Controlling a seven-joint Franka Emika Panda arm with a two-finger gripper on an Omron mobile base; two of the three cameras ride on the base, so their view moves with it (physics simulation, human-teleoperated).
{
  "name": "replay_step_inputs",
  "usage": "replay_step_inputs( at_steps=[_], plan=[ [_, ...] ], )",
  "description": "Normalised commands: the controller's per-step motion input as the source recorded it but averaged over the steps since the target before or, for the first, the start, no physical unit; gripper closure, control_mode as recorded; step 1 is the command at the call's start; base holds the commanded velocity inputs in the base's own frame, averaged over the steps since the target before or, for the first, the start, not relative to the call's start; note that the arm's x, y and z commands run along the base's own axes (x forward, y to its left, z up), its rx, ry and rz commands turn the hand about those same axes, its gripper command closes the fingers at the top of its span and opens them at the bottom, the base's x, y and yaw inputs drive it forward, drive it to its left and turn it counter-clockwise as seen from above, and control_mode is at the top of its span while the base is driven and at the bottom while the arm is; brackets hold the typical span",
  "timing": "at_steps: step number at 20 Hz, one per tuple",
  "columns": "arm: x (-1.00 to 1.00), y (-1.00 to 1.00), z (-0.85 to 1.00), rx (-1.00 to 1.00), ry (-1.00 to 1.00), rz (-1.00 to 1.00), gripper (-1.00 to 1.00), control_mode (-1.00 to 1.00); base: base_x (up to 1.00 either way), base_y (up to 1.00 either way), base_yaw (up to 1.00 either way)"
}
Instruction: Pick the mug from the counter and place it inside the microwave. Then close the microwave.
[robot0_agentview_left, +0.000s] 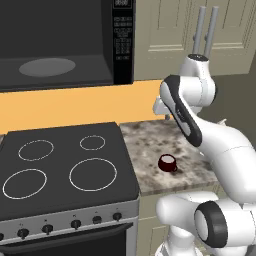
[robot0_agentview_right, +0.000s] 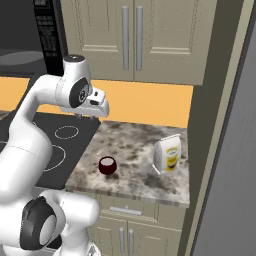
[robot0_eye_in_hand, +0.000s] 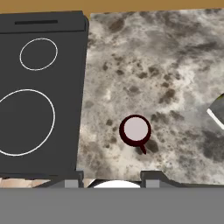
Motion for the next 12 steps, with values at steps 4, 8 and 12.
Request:
replay_step_inputs(
  at_steps=[4,8,12],
  plan=[
    [-0.09,-0.03,0.00,0.00,0.01,0.00,-1.00,-1.00,0.00,0.00,0.00],
    [-0.44,-0.02,-0.09,0.02,0.01,0.00,-1.00,-1.00,0.00,0.00,0.00],
    [-0.33,0.00,-0.34,0.00,0.06,0.00,-1.00,-1.00,0.00,0.00,0.00]
  ],
)
